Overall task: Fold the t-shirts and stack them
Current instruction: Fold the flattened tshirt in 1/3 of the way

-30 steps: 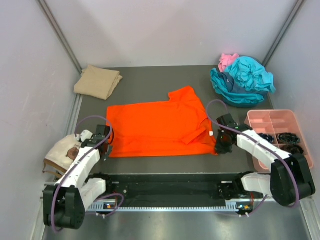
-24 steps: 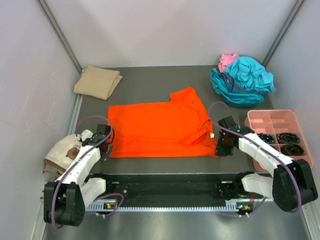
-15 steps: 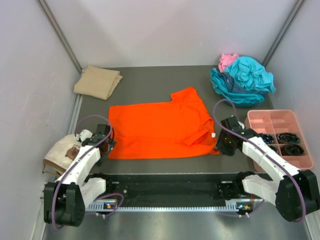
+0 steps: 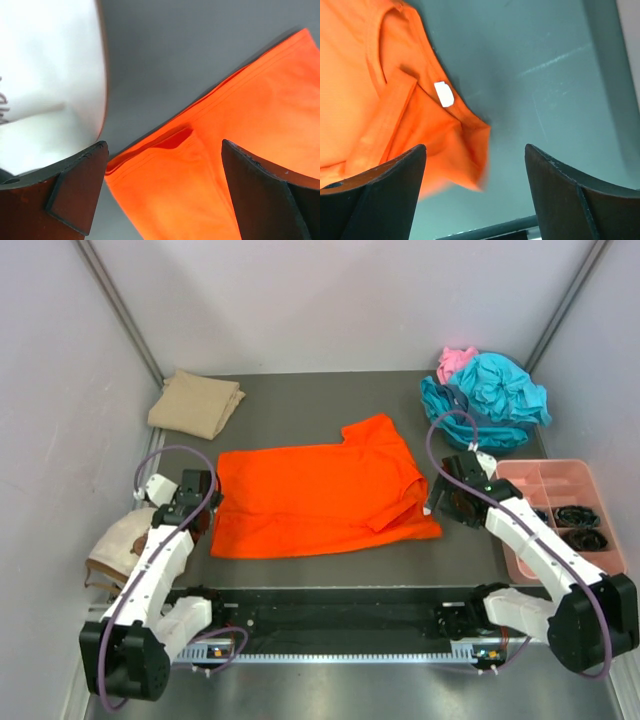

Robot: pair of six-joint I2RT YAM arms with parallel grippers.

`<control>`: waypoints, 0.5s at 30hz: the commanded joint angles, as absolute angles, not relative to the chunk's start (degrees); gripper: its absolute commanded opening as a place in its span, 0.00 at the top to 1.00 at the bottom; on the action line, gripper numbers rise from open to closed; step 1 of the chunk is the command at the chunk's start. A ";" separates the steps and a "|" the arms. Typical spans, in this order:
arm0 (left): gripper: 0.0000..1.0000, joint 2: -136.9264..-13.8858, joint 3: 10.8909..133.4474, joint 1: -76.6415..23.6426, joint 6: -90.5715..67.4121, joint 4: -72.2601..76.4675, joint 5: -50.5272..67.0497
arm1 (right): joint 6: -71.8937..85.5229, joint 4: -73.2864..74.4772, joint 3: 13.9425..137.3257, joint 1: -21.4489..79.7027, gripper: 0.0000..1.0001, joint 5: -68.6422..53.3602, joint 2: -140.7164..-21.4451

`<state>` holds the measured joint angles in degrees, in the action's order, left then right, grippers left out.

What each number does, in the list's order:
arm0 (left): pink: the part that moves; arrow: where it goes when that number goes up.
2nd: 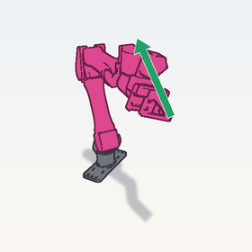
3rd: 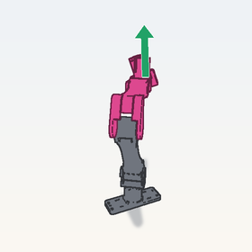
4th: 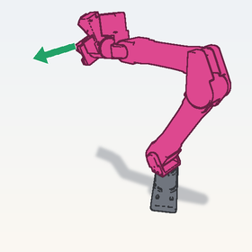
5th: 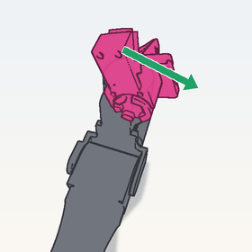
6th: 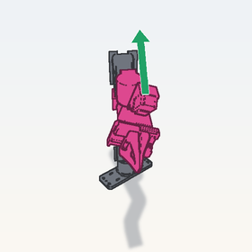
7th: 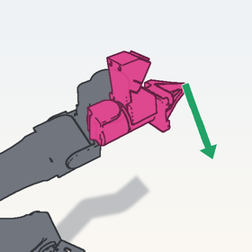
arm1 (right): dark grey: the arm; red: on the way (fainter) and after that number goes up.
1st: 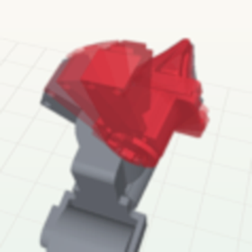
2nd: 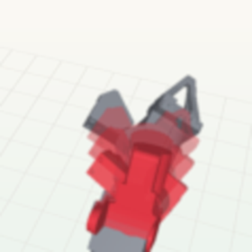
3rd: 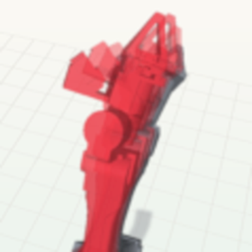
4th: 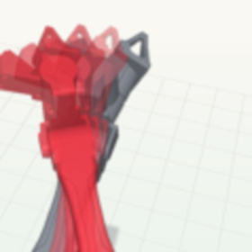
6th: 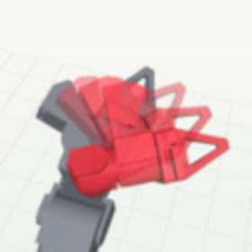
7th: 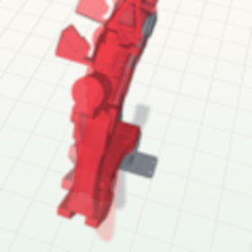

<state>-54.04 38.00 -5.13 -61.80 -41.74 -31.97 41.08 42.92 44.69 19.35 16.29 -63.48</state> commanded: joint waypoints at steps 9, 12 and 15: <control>0.01 -58.36 38.85 -5.10 -58.71 -34.03 -31.20 | 38.06 41.77 45.18 19.51 0.21 16.10 -55.11; 0.01 -59.67 37.88 -5.10 -57.23 -29.90 -29.45 | 35.95 33.77 42.55 19.69 0.21 7.67 -57.12; 0.01 -62.04 38.14 -5.10 -55.73 -27.00 -27.34 | 35.25 27.89 41.48 21.88 0.21 2.47 -61.06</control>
